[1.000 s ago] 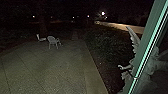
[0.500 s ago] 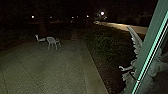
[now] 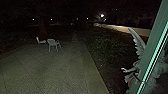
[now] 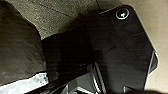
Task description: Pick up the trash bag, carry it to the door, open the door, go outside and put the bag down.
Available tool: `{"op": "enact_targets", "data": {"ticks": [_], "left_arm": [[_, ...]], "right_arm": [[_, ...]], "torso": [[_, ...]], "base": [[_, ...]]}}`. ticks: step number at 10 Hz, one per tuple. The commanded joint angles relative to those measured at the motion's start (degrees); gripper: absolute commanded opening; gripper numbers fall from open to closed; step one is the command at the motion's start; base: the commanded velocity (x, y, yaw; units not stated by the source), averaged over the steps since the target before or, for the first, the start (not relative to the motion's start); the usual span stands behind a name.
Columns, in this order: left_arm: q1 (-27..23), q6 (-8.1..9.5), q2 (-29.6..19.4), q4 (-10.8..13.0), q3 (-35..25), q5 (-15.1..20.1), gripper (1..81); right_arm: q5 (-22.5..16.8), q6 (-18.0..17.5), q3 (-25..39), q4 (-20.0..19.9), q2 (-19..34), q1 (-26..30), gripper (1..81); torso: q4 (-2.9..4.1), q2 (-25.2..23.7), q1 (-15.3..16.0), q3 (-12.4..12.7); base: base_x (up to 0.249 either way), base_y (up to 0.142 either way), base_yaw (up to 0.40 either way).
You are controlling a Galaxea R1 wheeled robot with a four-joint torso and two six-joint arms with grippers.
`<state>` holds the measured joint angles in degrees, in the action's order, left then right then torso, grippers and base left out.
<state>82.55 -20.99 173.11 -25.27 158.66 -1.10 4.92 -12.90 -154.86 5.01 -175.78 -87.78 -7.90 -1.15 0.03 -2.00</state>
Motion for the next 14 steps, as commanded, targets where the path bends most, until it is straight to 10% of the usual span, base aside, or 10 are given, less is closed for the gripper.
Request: {"op": "enact_targets", "data": {"ticks": [1, 14], "left_arm": [[-3.0, -0.10, -0.2, -0.3, 0.1, 3.4, 1.0], [-2.8, -0.10, -0.2, -0.2, 0.1, 3.4, 1.0]], "right_arm": [[-2.9, 0.2, 0.4, -0.1, -0.4, 2.5, 81.1], [-3.5, 0.2, 0.4, -0.2, 0.1, 2.6, 81.1]], "torso": [[0.00, 0.0, 0.0, 0.0], [0.00, 0.0, 0.0, 0.0]], "base": [[0.080, 0.000, 0.000], [0.083, 0.000, 0.000]]}}
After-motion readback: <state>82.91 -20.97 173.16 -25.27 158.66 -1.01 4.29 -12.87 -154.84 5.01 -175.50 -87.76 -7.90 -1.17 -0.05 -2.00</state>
